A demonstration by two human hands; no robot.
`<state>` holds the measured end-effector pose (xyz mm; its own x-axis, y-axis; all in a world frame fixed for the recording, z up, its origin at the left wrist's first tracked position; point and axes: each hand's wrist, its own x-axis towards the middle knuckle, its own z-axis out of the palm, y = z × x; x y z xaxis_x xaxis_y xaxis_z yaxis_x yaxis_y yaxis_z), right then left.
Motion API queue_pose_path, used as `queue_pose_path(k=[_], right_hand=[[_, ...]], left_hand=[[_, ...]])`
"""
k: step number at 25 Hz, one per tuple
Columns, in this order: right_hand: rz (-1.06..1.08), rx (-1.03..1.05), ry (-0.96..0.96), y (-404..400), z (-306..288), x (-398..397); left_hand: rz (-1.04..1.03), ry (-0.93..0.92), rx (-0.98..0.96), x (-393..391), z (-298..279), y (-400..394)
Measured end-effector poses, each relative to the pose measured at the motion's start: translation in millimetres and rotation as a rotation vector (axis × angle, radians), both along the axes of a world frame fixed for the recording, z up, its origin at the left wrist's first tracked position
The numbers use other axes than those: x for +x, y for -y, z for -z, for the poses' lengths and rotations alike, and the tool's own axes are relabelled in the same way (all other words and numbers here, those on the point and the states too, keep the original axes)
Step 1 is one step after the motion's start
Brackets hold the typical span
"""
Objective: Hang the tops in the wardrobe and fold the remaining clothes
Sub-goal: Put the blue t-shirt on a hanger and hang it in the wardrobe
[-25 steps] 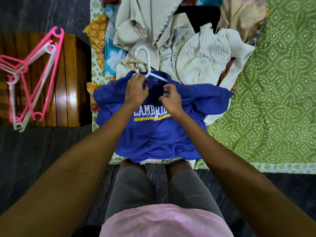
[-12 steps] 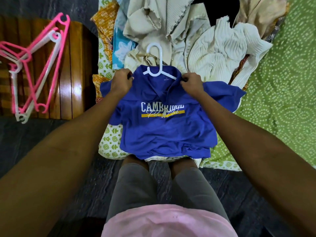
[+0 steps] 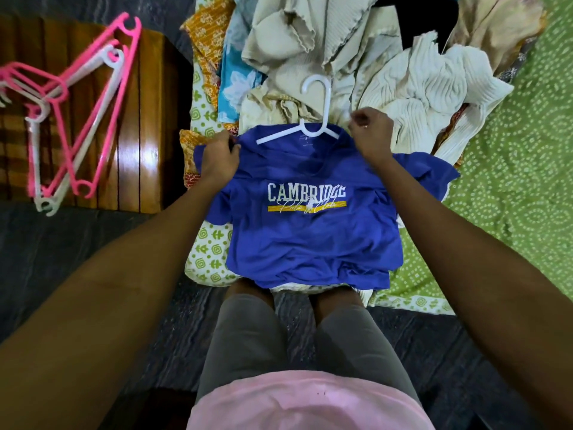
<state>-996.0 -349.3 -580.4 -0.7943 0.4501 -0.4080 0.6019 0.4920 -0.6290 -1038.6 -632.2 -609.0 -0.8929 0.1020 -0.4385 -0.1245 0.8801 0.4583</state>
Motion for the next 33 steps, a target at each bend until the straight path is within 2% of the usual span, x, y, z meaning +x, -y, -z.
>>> queue_pose_path(k=[2,4,9,12,16,19,23,26,28,30,33], right_hand=[[-0.047,-0.219,0.110,19.8,-4.7,-22.3],[-0.071,-0.306,0.167,33.6,-5.6,-38.7],[-0.061,-0.231,0.010,35.2,-13.4,-38.0],[-0.067,-0.311,-0.025,26.1,-31.1,-20.9],[0.004,-0.327,-0.119,18.0,-69.5,0.3],[0.058,-0.395,-0.182,6.6,-120.8,13.7],[-0.081,-0.411,-0.308,-4.2,-201.9,26.2],[-0.201,-0.379,-0.374,-8.8,-263.1,33.9],[-0.243,-0.361,-0.445,-12.7,-306.7,39.4],[-0.282,-0.301,-0.526,-14.0,-351.0,48.1],[-0.330,-0.254,-0.597,-14.8,-407.2,63.7]], left_hand=[[-0.010,0.005,0.046,0.0,-1.0,-11.4],[-0.031,0.019,0.087,-1.7,-1.7,-20.6],[-0.037,0.023,0.141,-0.6,-9.3,-25.6],[0.036,0.005,0.190,9.3,-29.3,-24.3],[0.141,-0.222,0.234,29.4,-71.3,-24.3],[0.196,-0.415,0.271,46.9,-116.9,-25.4],[0.219,-0.549,0.369,62.5,-180.0,-24.7],[0.159,-0.576,0.473,60.9,-228.3,-26.1],[0.145,-0.508,0.489,52.9,-265.8,-31.2],[0.232,-0.477,0.429,47.7,-302.8,-35.9],[0.351,-0.534,0.408,49.0,-355.7,-42.6]])
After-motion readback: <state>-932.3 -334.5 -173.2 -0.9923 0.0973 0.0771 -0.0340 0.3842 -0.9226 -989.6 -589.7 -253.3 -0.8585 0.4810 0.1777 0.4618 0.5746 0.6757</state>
